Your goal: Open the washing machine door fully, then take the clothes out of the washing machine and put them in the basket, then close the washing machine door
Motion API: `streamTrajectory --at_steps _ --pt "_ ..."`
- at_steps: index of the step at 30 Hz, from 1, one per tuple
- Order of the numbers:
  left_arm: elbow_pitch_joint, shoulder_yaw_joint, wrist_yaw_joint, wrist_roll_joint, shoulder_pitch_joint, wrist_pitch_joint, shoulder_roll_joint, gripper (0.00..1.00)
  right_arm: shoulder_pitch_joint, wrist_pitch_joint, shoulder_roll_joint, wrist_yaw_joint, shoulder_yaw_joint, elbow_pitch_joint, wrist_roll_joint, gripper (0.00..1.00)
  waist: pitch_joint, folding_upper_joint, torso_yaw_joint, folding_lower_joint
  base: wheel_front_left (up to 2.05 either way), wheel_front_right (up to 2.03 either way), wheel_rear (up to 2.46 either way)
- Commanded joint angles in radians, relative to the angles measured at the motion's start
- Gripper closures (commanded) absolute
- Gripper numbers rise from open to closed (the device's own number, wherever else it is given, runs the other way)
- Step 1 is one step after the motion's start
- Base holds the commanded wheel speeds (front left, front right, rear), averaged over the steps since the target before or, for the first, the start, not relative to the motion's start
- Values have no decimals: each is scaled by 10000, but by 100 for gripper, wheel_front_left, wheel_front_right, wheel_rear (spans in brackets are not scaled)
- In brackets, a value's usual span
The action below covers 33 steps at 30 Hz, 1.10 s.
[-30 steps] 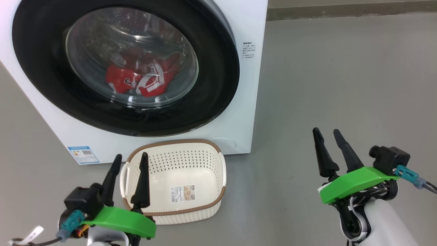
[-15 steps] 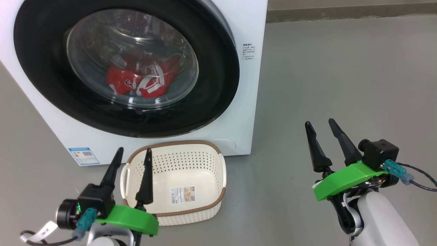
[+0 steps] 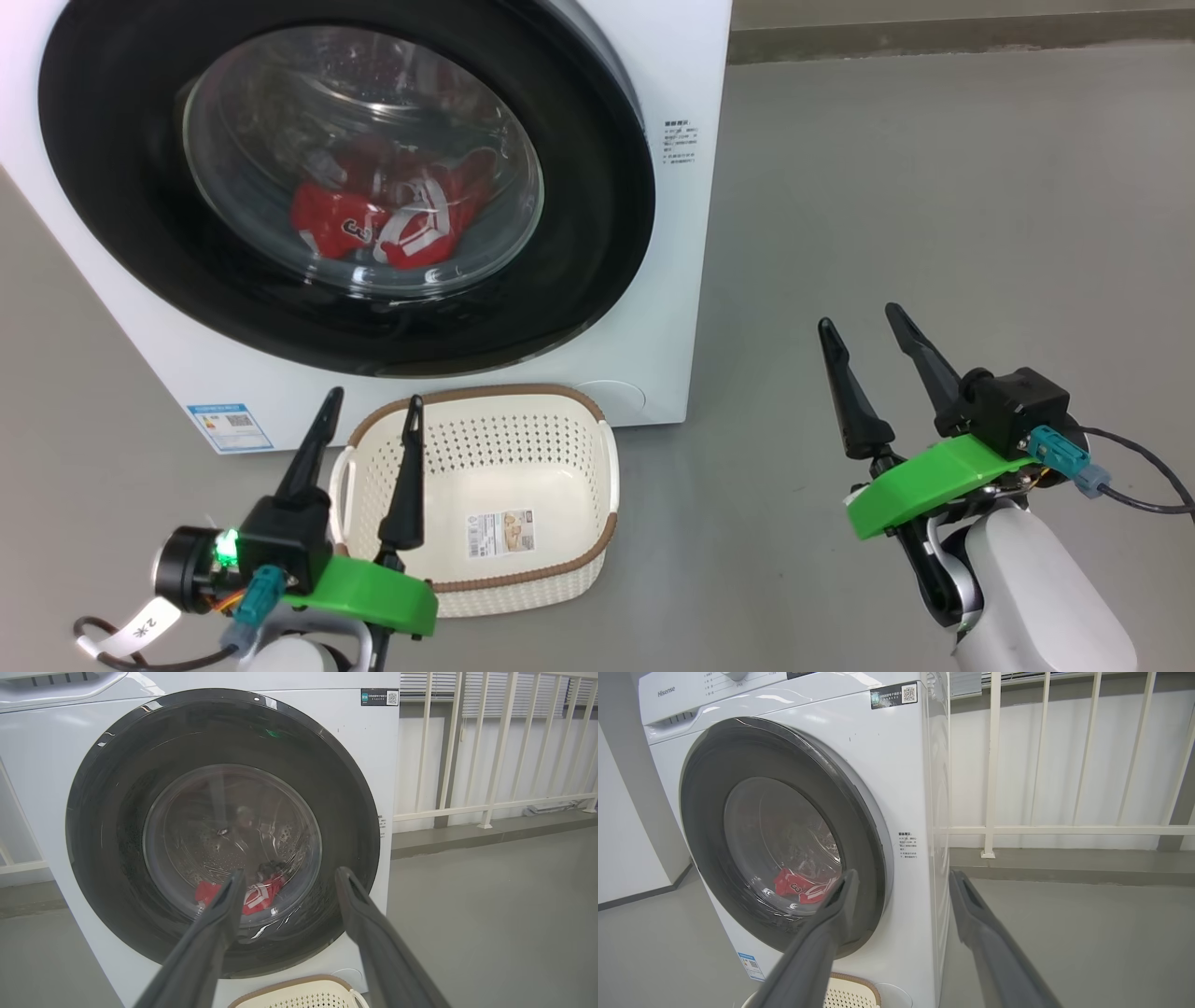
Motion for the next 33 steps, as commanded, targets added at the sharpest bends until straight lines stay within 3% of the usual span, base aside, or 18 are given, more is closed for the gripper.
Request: streamTrajectory --at_steps 1,23,33 --pt "-171 332 62 -84 -404 -86 161 0 -357 -66 -12 65 182 -188 -35 0 -5 0 2 0 0 0 0" --pt "-179 398 61 -244 -353 -86 135 0 -335 -67 -12 65 25 -201 -51 0 89 0 51 0 0 0 0" --pt "-887 425 51 -457 -462 -86 122 0 -512 -67 -12 65 -191 -547 -47 0 705 0 157 0 0 0 0"
